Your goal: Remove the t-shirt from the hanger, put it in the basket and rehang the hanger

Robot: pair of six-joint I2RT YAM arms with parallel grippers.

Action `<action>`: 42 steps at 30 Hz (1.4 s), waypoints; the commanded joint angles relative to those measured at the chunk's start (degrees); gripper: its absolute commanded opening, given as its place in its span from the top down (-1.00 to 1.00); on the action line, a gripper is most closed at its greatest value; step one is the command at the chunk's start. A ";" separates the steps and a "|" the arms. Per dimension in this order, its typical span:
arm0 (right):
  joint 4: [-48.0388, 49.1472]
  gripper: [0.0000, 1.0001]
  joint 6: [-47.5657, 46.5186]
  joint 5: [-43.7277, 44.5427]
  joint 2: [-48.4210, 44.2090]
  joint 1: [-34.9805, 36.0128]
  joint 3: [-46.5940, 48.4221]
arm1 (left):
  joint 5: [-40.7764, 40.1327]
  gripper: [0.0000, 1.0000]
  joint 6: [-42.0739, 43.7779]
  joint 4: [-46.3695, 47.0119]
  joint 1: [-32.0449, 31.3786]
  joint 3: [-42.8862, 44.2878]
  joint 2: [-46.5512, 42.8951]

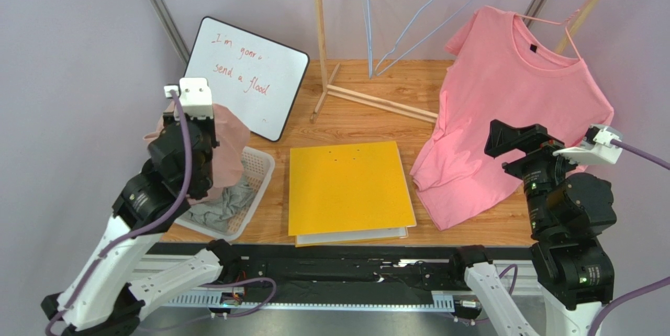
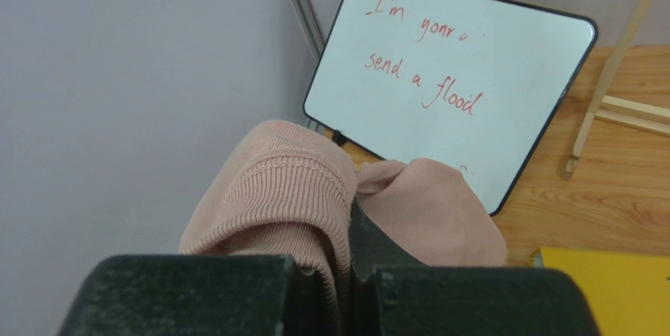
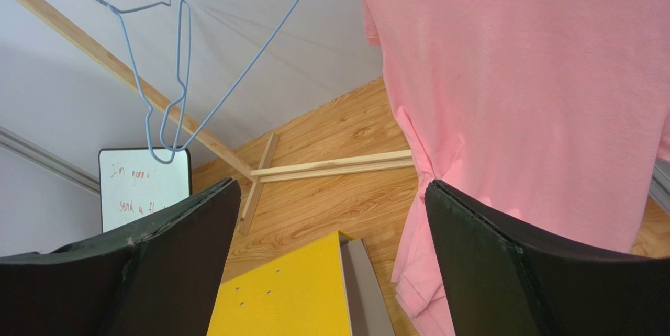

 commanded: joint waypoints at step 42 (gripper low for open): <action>0.68 -0.88 -3.61 -3.52 4.28 -0.12 1.28 | 22.77 -0.99 -68.04 -30.26 43.45 -6.53 8.69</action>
